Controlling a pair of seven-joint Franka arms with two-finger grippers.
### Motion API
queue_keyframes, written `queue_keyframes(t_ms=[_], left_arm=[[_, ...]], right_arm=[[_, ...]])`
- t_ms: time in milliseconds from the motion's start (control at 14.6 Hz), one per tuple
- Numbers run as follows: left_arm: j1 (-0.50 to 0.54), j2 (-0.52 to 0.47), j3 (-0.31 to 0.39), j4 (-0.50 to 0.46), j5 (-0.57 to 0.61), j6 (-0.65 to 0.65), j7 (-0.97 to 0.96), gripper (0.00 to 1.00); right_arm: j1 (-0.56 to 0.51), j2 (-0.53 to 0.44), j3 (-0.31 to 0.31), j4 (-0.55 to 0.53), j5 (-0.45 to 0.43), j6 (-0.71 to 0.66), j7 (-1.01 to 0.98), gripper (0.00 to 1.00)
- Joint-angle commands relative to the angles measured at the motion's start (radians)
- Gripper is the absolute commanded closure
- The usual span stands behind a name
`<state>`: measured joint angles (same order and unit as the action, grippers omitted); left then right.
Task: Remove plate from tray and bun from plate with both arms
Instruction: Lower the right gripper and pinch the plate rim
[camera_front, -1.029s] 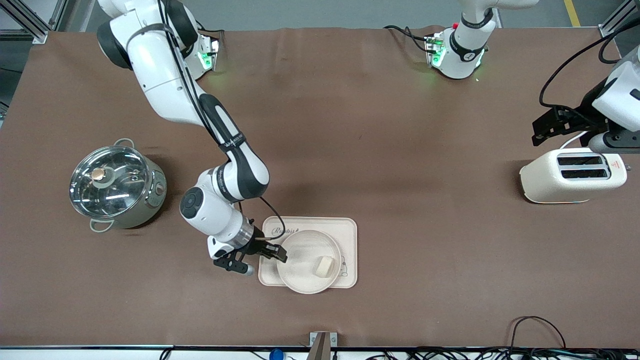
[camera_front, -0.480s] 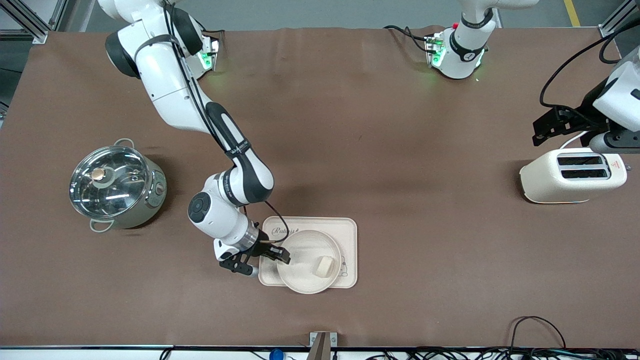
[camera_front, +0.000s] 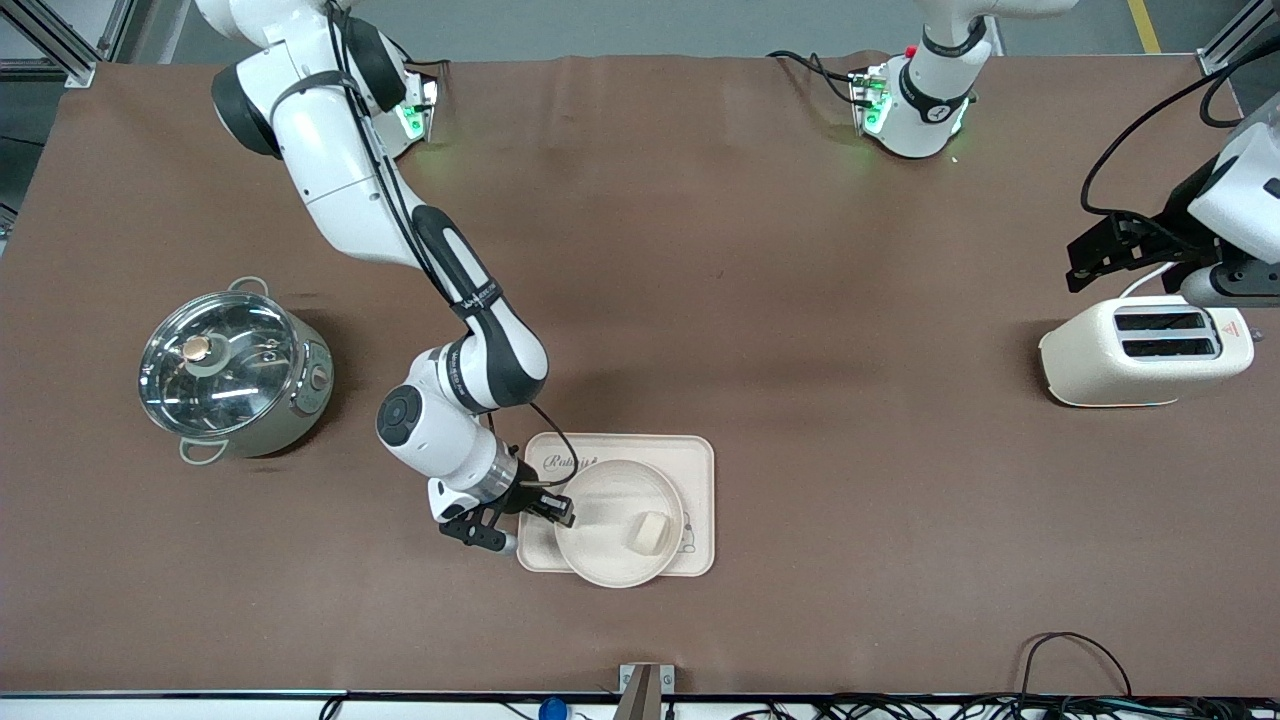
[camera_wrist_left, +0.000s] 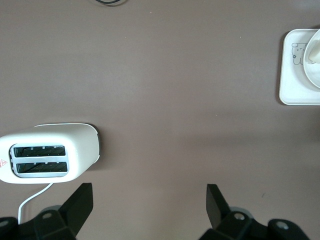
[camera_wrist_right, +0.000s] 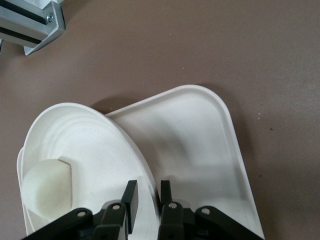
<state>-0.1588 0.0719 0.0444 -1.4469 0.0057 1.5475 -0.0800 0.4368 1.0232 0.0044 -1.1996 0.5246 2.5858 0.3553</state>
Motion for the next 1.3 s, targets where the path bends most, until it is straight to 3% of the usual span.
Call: queue_keyframes(t_ms=[0,343,1234], left_arm=[[0.005,-0.004,-0.006,0.011,-0.009,-0.018,0.002,0.0],[0.005,-0.004,-0.006,0.011,-0.004,-0.018,0.002,0.0],[0.004,-0.004,-0.006,0.011,-0.006,-0.018,0.0,0.0]], right_arm=[[0.002,0.006,0.005,0.011,0.005,0.005,0.007,0.86],[0.002,0.006,0.005,0.009,0.005,0.005,0.005,0.97],[0.065,-0.055,0.005,-0.03,0.003,-0.01,0.002,0.99]])
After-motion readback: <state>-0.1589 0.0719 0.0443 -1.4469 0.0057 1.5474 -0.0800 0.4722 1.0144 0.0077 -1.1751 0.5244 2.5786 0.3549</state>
